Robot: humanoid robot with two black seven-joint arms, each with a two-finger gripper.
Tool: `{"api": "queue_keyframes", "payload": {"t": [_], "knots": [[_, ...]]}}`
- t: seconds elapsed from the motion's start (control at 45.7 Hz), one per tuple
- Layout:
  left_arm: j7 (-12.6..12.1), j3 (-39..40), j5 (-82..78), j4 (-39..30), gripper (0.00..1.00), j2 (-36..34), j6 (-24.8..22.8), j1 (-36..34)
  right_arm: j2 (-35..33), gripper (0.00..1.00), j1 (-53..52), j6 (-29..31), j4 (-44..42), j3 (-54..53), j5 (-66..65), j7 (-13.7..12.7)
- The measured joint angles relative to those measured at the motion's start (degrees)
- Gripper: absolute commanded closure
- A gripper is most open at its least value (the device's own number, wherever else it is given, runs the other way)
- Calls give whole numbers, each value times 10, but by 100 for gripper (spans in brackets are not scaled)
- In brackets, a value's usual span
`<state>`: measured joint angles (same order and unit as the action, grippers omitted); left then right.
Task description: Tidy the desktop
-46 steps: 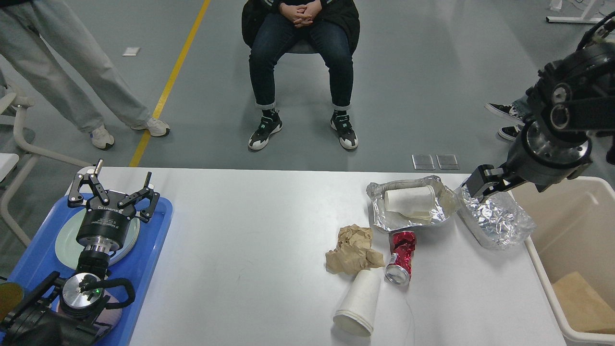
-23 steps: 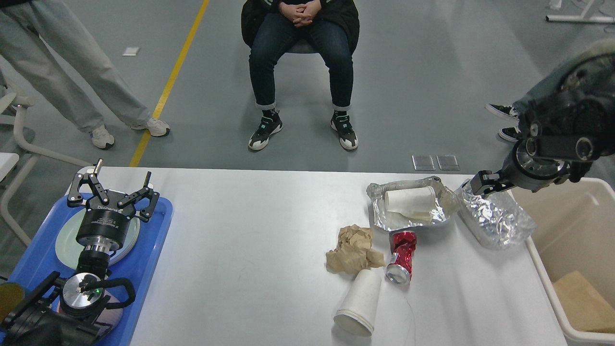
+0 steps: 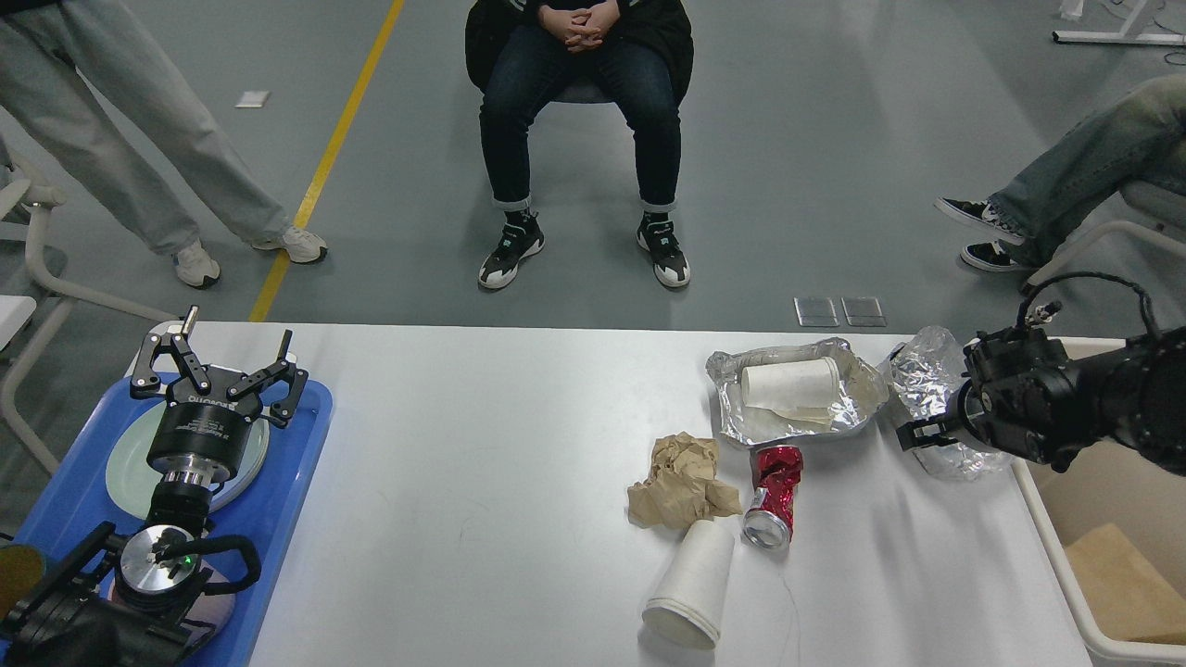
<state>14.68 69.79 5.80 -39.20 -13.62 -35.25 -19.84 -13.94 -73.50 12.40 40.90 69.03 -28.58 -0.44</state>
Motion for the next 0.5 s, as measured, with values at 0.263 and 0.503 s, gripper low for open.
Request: {"api": "queue_keyframes", "payload": {"t": [0.263, 0.503], "knots": [[0, 0, 0, 0, 4, 0, 0, 0, 20, 11, 68, -64, -69, -8, 2, 17], [0, 0, 0, 0, 4, 0, 0, 0, 40, 26, 108, -78, -116, -15, 4, 6]]}}
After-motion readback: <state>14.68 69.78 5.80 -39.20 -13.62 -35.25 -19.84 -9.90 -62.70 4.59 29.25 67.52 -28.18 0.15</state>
